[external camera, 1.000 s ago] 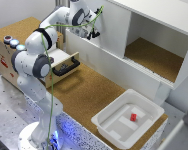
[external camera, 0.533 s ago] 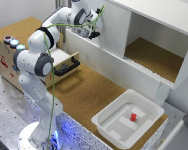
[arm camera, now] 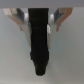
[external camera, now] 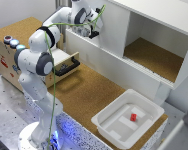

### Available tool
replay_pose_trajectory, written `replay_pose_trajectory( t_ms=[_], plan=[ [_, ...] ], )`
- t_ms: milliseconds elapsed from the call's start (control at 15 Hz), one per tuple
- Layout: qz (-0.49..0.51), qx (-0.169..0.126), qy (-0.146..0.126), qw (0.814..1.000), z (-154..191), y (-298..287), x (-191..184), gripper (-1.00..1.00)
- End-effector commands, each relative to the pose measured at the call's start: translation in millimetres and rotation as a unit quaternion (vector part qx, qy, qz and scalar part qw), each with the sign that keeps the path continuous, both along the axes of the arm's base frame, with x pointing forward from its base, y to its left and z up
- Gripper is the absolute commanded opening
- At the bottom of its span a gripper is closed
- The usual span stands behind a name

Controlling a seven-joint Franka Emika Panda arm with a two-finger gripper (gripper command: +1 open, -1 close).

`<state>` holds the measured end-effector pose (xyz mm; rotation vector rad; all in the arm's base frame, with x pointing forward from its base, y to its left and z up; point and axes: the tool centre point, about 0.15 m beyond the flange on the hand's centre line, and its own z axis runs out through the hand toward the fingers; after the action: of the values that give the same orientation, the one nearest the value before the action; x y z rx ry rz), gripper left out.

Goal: Push the door to the left

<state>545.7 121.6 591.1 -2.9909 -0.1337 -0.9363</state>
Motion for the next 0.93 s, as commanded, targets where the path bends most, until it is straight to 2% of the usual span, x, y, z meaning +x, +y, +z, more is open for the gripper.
replay_pose_trajectory(
  t_ms=[0,600,667,867],
  plan=[
    [-0.007,-0.024,0.029,0.999,8,35,8,-1.00],
    [0.031,-0.018,0.021,0.999,9,62,-9,-1.00],
    [0.031,-0.018,0.019,0.999,9,61,-13,1.00],
    [0.016,-0.010,0.002,1.000,9,54,-24,1.00]
  ],
)
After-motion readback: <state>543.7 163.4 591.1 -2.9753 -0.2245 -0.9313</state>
